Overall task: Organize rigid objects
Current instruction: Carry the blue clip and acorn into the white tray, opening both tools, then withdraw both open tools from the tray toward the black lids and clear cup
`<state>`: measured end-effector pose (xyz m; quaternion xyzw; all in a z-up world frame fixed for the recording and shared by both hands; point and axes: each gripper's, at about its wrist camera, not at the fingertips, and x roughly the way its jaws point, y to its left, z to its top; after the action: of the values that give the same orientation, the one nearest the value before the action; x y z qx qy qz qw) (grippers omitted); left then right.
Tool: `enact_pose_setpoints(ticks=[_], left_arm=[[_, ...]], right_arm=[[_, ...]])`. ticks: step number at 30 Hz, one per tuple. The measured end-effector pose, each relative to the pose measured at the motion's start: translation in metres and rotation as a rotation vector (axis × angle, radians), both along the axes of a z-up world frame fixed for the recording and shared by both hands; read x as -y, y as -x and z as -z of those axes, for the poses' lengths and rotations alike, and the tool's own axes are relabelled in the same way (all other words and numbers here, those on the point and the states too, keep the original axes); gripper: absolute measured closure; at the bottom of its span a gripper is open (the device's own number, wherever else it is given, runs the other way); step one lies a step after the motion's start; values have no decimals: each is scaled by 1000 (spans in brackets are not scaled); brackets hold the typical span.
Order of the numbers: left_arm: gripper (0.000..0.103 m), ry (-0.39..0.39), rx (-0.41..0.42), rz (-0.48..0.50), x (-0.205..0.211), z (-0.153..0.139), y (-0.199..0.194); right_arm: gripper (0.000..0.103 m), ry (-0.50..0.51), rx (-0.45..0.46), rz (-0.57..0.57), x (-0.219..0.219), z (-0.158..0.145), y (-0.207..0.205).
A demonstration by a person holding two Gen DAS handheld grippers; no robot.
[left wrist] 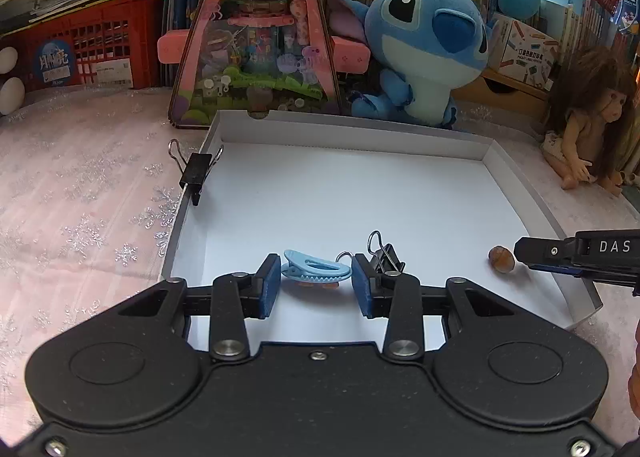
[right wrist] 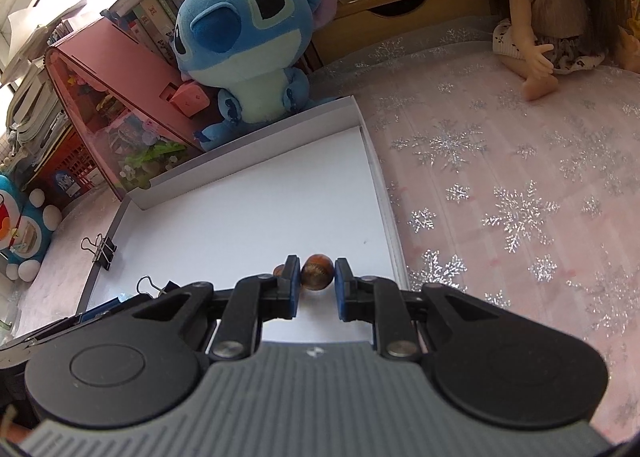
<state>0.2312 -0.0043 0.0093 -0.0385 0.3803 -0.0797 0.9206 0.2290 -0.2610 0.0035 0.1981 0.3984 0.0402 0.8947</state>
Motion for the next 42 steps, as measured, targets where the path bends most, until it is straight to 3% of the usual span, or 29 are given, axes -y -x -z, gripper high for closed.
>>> enact_pose_setpoints(ticks=[15, 20, 22, 25, 30, 42], left_arm=[[66, -23, -7, 6, 3, -1, 0], [60, -19, 3, 10, 0, -4, 4], [57, -21, 11, 16, -1, -7, 8], [50, -8, 23, 26, -3, -14, 14], [34, 3, 70, 53, -7, -27, 36], [24, -4, 148, 120, -17, -38, 96]], right_arm=[[76, 24, 9, -17, -3, 0, -1], [75, 22, 18, -18, -1, -2, 3], [72, 33, 28, -22, -1, -4, 7], [55, 56, 59, -37, -2, -10, 15], [45, 111, 119, -73, -7, -20, 33], [34, 189, 225, -145, -23, -31, 84]])
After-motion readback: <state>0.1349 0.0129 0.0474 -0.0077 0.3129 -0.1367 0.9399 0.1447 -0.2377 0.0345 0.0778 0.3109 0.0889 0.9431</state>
